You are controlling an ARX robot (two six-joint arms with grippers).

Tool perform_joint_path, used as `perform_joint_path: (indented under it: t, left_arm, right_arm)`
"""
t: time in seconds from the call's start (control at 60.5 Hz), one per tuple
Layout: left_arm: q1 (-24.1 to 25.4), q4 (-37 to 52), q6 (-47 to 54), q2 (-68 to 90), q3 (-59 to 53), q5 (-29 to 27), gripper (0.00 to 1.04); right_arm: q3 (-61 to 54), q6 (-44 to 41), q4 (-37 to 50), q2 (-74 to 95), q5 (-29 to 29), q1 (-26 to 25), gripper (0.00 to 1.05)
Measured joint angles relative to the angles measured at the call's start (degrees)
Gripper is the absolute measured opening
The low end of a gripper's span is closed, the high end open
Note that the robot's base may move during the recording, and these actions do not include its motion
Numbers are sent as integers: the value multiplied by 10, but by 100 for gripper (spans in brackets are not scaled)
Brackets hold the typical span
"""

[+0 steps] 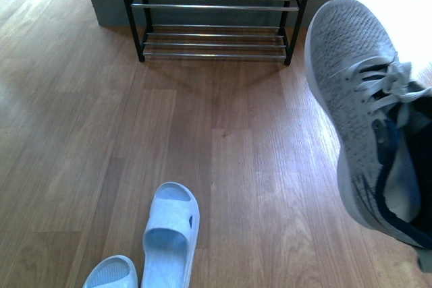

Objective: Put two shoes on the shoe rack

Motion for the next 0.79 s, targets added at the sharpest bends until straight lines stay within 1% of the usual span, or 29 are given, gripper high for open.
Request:
perform_joint_path:
  t: [0.066, 0.165, 0.198, 0.265, 0.331, 0.794]
  left_arm:
    - [0, 0, 0, 0, 0, 0, 1]
    - [0, 0, 0, 0, 0, 0, 1]
    - [0, 0, 0, 0, 0, 0, 1]
    - [0, 0, 0, 0, 0, 0, 1]
    - [0, 0, 0, 0, 0, 0, 1]
    - [0, 0, 0, 0, 0, -1, 1]
  right_arm:
    - [-29, -31, -66, -125, -27, -18, 1]
    - [-54, -61, -182, -320, -90, -59, 1]
    - [-60, -67, -204, -372, -95, -67, 1]
    - [-65, -76, -214, -441, -100, -74, 1]
    - [-62, -80, -214, -464, -104, -75, 1]
    - [-67, -90, -216, -466, -104, -76, 1]
